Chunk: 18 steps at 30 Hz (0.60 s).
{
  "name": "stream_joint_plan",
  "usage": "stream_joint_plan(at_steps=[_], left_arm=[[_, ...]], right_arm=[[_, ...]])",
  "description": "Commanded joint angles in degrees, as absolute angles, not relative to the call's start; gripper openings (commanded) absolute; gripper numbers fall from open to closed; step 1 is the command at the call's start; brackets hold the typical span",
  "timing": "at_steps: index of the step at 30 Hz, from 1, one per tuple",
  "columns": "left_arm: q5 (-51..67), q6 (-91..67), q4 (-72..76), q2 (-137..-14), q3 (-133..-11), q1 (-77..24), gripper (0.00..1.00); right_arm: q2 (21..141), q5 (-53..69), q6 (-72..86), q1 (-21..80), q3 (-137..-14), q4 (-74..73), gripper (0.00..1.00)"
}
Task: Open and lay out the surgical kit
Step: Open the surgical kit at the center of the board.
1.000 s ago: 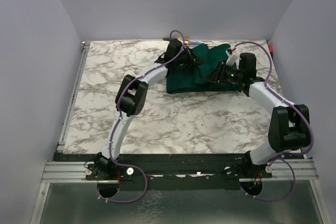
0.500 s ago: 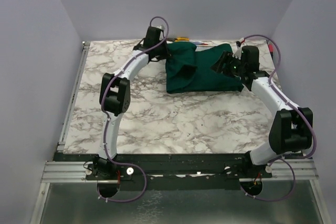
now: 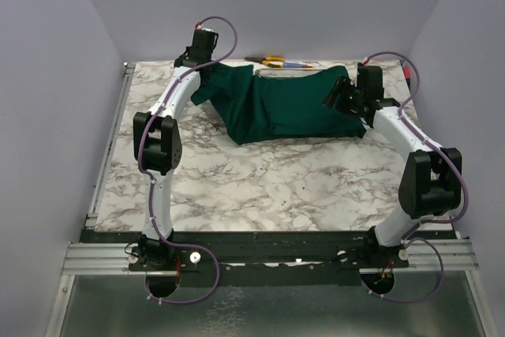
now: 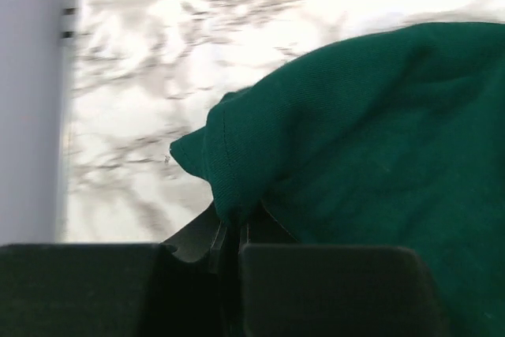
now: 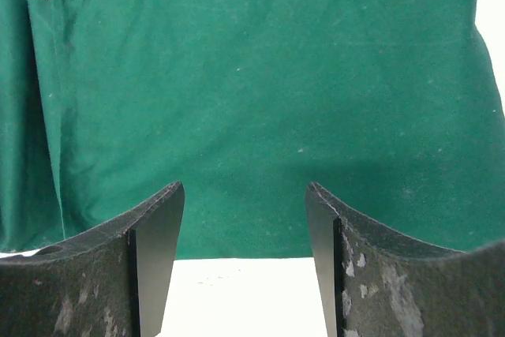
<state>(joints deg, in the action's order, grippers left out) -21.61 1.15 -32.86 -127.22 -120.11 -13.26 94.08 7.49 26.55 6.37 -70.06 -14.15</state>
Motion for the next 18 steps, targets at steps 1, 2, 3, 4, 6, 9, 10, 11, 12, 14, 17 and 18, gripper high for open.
stream_joint_plan(at_steps=[1,2,3,4,6,9,10,11,12,14,17,18], left_arm=[[-39.69,9.51,-34.01,-128.93,-120.14,-10.01,0.0],[-40.61,10.03,-33.95,-129.2,-120.08,-9.34,0.0],[-41.57,10.48,-33.93,-129.39,-119.94,-8.95,0.0],[-42.99,10.87,-33.85,-129.59,-119.85,-8.54,0.0],[-46.0,11.12,-33.39,-129.89,-119.51,-7.85,0.0],[-48.52,11.12,-32.89,-130.35,-119.03,-7.17,0.0],[-49.2,11.29,-32.81,-130.53,-118.93,-7.13,0.0],[-49.89,11.31,-32.72,-130.84,-118.92,-7.12,0.0],[-51.08,11.18,-32.7,-131.07,-118.98,-7.11,0.08],[-56.49,9.56,-32.34,-131.49,-119.26,-7.02,0.51],[-63.82,6.17,-32.51,-131.88,-120.9,-6.45,0.74],[-63.15,5.29,-32.52,-131.4,-120.82,-6.19,0.74]], right_arm=[[96.06,4.27,27.17,6.41,-73.16,-17.17,0.67],[96.39,4.38,27.16,6.42,-73.58,-17.33,0.67],[96.75,4.51,27.16,6.42,-74.03,-17.51,0.67],[97.15,4.56,27.16,6.42,-74.47,-17.68,0.67],[97.84,4.57,27.17,6.42,-75.22,-18.14,0.67],[98.52,4.74,27.16,6.42,-75.72,-18.11,0.67],[98.74,4.87,27.28,6.42,-75.9,-18.11,0.67],[99.0,4.98,27.35,6.42,-76.12,-18.18,0.67],[99.16,5.15,27.39,6.42,-76.37,-18.24,0.67],[99.64,5.42,27.53,6.42,-76.82,-18.43,0.67],[100.0,5.62,27.64,6.42,-77.63,-18.83,0.67],[100.02,5.62,27.68,6.42,-77.83,-18.97,0.67]])
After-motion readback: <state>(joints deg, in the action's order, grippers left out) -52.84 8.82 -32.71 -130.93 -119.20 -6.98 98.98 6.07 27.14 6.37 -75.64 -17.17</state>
